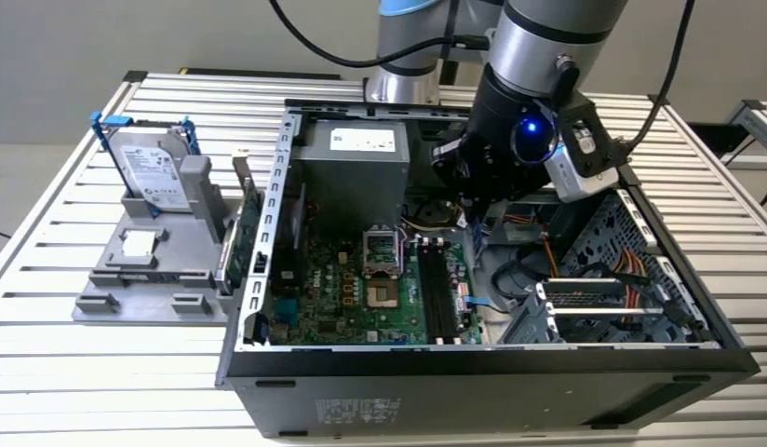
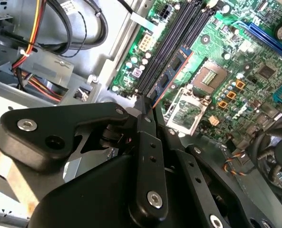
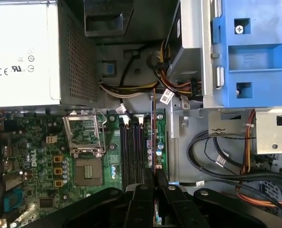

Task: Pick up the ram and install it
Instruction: 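Insert the ram into the slot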

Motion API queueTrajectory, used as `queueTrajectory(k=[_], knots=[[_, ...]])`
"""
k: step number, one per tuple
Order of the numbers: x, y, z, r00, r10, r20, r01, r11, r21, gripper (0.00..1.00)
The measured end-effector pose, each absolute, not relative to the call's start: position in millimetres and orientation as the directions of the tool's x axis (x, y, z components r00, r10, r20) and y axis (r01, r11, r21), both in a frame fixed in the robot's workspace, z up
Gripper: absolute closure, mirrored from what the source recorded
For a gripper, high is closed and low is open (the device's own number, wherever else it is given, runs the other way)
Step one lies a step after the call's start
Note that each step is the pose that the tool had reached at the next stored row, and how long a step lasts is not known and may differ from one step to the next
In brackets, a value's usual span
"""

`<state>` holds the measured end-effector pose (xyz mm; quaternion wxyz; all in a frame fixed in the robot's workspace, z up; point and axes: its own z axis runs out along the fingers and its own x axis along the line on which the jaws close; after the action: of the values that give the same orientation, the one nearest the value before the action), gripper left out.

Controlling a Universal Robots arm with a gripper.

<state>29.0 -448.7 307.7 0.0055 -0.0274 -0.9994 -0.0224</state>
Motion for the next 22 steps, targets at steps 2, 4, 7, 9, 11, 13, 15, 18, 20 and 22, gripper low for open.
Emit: queueTrajectory(k=[2,4,7,9,11,13,15,18,20,22], knots=[[29,-449,305,-0.998,0.054,0.012,0.055,0.997,0.045,1.0],[29,-450,301,-0.998,0.054,0.012,0.055,0.998,0.045,1.0],[29,-451,296,-0.998,0.054,0.012,0.055,0.997,0.045,1.0],[29,-452,292,-0.998,0.054,0.012,0.055,0.998,0.045,1.0],[29,-453,289,-0.998,0.054,0.012,0.055,0.998,0.044,1.0],[29,-455,285,-0.998,0.054,0.012,0.055,0.998,0.045,1.0],[29,-456,281,-0.998,0.054,0.012,0.054,0.998,0.045,1.0],[29,-458,277,-0.998,0.054,0.012,0.054,0.998,0.044,1.0],[29,-460,273,-0.998,0.053,0.012,0.054,0.998,0.045,1.0],[29,-463,270,-0.999,0.053,0.012,0.054,0.998,0.044,1.0]])
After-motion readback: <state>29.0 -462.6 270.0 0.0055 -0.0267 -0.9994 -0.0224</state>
